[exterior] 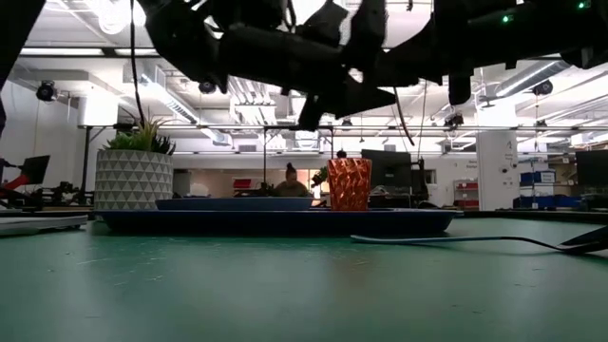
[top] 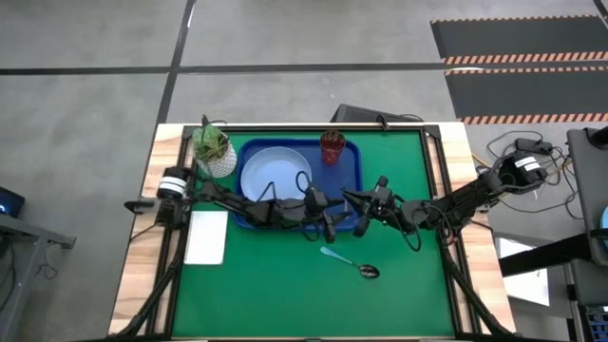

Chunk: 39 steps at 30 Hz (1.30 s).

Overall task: Pick and place plate/cup/fork/spoon on tray
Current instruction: Put the orange fork on the blue serving tray to the bottom right of the brown cup

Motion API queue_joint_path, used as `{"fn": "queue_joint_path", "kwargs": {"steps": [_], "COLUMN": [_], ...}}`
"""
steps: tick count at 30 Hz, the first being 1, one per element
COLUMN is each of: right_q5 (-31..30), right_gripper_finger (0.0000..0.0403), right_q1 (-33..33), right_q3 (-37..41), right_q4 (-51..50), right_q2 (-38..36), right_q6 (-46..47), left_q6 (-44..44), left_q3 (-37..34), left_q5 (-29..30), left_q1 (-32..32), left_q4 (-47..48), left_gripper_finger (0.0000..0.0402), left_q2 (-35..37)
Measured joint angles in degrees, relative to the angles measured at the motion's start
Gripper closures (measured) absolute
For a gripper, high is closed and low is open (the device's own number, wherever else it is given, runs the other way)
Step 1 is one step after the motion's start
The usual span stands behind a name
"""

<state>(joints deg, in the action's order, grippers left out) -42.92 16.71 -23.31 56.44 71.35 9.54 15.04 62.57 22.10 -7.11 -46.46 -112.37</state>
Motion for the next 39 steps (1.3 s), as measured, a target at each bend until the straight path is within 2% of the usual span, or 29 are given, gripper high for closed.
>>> {"fn": "queue_joint_path", "kwargs": {"steps": [4, 7, 11, 16, 24, 28, 35, 39], "right_q5": [-0.04, -0.07, -0.09, -0.13, -0.57, -0.62, -0.44, 3.86], "right_gripper_finger": [0.039, 0.039, 0.039, 0.039, 0.0384, 0.0344, 0.026, 0.0233], "right_q1": [0.02, 0.02, 0.02, 0.01, -0.13, -0.13, -0.13, -0.13], "right_q3": [0.0, 0.02, 0.04, 0.07, 0.07, 0.11, 0.11, 0.13], "right_q4": [-0.43, -0.43, -0.43, -0.91, -2.98, -3.53, -3.7, -5.37], "right_q2": [0.0, 0.0, 0.0, 0.0, -0.04, -0.02, -0.53, -3.15], "right_q6": [1.07, 1.57, 2.49, 2.48, 3.87, 4.0, 3.91, 4.0], "left_q6": [-0.47, -0.61, -0.56, -0.44, 0.85, 4.07, 4.26, 5.65], "left_q3": [1.76, 1.61, 1.24, 0.91, 0.92, 0.82, 0.45, -0.38], "left_q5": [3.25, 5.46, 5.76, 5.38, 5.12, 2.98, -1.99, -6.46], "left_q1": [0.0, 0.0, 0.0, 0.26, 0.28, 0.39, 0.43, 0.77], "left_q4": [0.37, -0.05, 0.39, 0.38, 0.73, -0.04, -2.36, -4.03], "left_gripper_finger": [0.0228, 0.0244, 0.0294, 0.0385, 0.04, 0.0401, 0.0401, 0.0401], "left_q2": [-1.73, -1.64, -1.47, -1.28, -1.28, -1.28, -1.1, -0.97]}}
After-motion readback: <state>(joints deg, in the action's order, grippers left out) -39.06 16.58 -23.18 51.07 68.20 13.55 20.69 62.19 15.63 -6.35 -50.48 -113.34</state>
